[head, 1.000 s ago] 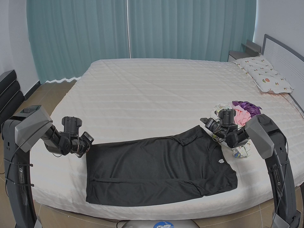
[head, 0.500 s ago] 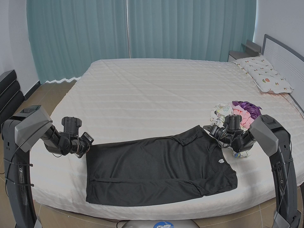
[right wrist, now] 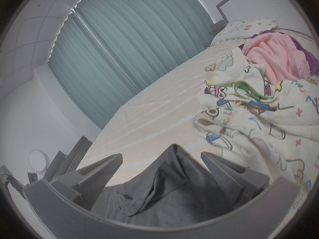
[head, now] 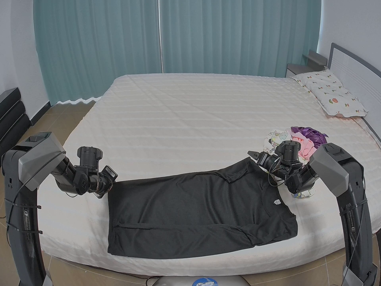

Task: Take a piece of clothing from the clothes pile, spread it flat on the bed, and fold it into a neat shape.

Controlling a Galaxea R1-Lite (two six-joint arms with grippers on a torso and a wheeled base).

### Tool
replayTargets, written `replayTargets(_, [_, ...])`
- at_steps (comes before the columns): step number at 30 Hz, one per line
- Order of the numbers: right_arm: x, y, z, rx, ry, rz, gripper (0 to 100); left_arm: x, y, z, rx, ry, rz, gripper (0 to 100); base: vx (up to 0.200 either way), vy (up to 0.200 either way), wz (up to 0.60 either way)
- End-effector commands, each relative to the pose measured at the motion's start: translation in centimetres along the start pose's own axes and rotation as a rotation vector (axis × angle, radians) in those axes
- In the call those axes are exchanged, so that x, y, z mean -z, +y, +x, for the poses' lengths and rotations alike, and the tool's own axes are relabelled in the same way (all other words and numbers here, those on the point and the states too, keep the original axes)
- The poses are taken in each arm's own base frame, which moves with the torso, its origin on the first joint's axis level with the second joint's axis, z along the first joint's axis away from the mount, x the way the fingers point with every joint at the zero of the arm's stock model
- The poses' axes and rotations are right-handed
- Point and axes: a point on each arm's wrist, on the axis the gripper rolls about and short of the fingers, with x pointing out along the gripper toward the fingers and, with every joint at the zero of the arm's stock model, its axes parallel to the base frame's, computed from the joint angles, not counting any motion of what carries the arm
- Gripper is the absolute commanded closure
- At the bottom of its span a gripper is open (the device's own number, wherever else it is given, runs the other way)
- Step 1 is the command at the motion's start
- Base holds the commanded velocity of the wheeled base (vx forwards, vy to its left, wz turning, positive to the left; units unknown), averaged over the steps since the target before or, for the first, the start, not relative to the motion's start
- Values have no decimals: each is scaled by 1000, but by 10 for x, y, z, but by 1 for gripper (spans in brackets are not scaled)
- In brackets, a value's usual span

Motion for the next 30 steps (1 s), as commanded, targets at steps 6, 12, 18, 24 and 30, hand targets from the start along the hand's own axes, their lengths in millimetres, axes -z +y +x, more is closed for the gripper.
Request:
replayTargets(6, [25,-19,4,37,59,-60,0,0,0,0,2,1,0,100,0,0,0])
replayTargets(12, [23,-20,6,37,48,-62,0,0,0,0,4,5,0,100,0,0,0])
replayTargets(18, [22,-29,7,51,41,-52,0,0,0,0,4,5,0,100,0,0,0])
replayTargets(24, [24,-41,8,73,41,-41,0,0,0,0,2,4,0,100,0,0,0])
replayTargets(30, [27,-41,7,77,48,-38,0,0,0,1,3,4,0,100,0,0,0])
